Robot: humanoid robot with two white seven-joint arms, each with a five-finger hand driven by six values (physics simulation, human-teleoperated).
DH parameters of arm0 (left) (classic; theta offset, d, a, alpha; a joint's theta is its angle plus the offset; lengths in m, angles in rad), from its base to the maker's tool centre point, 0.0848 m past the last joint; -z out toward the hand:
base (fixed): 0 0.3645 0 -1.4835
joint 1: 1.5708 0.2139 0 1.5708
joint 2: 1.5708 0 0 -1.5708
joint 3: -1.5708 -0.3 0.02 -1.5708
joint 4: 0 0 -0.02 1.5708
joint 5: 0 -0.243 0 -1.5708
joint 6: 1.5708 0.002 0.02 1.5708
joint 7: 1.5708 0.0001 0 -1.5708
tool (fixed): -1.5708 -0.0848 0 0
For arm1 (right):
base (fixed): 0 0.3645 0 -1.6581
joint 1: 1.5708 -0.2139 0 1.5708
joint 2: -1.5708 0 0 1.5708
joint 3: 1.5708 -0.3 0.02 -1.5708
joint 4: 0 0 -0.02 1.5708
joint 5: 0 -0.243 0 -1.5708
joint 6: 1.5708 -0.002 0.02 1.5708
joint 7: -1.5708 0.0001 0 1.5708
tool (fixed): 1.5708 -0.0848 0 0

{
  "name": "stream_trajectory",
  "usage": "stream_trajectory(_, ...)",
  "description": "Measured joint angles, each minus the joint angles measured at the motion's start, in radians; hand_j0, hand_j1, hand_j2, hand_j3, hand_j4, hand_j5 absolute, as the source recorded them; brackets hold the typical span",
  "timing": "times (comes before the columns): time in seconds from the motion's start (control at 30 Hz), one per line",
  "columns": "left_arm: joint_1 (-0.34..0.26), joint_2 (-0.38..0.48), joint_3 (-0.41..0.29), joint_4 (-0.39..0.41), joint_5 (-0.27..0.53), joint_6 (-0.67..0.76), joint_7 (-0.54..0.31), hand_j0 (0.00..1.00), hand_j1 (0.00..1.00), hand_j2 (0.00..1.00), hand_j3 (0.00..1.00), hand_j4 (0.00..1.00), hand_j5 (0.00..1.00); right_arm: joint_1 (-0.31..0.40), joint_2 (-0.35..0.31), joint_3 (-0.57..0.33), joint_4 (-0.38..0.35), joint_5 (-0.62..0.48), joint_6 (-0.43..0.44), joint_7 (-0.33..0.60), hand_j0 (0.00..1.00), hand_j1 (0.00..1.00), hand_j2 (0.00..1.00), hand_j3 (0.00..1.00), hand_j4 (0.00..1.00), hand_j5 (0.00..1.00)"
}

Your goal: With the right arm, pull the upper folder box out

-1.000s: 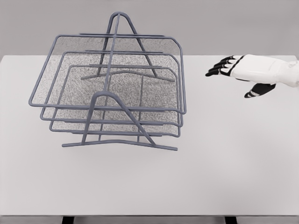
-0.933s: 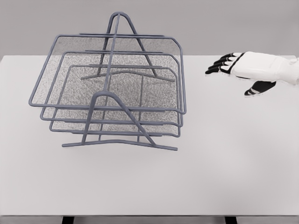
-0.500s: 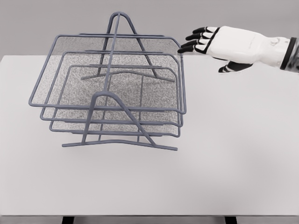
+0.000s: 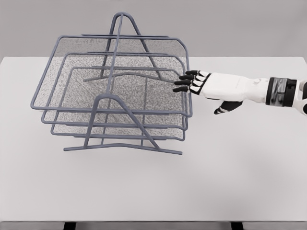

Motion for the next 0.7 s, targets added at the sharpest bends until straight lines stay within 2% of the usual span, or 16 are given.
stream_trajectory(0.07, -0.002, 0.000, 0.000, 0.000, 0.000, 0.000, 0.000, 1.00, 1.00, 1.00, 1.00, 1.00, 1.00, -0.006, -0.015, 0.006, -0.003, -0.011, 0.003, -0.002, 1.00, 1.00, 1.00, 1.00, 1.00, 1.00)
stream_trajectory(0.27, 0.000, 0.000, 0.000, 0.000, 0.000, 0.000, 0.000, 1.00, 1.00, 1.00, 1.00, 1.00, 1.00, 0.006, -0.140, -0.016, -0.014, -0.069, -0.017, 0.013, 1.00, 1.00, 1.00, 1.00, 1.00, 1.00)
stream_trajectory(0.3, 0.000, 0.000, 0.000, 0.000, 0.000, 0.000, 0.000, 1.00, 1.00, 1.00, 1.00, 1.00, 1.00, 0.015, -0.157, -0.021, -0.014, -0.078, -0.019, 0.014, 1.00, 1.00, 1.00, 1.00, 1.00, 1.00)
stream_trajectory(0.4, 0.000, 0.000, 0.000, 0.000, 0.000, 0.000, 0.000, 1.00, 1.00, 1.00, 1.00, 1.00, 1.00, 0.123, -0.206, -0.088, -0.016, -0.143, 0.001, 0.000, 1.00, 1.00, 1.00, 1.00, 1.00, 1.00)
stream_trajectory(0.53, 0.000, 0.000, 0.000, 0.000, 0.000, 0.000, 0.000, 1.00, 1.00, 1.00, 1.00, 1.00, 1.00, 0.146, -0.267, -0.159, -0.014, -0.145, -0.013, 0.014, 1.00, 1.00, 1.00, 1.00, 1.00, 1.00)
stream_trajectory(0.7, 0.000, 0.000, 0.000, 0.000, 0.000, 0.000, 0.000, 1.00, 1.00, 1.00, 1.00, 1.00, 1.00, 0.184, -0.371, -0.187, 0.006, -0.191, -0.013, 0.018, 1.00, 1.00, 1.00, 1.00, 1.00, 1.00)
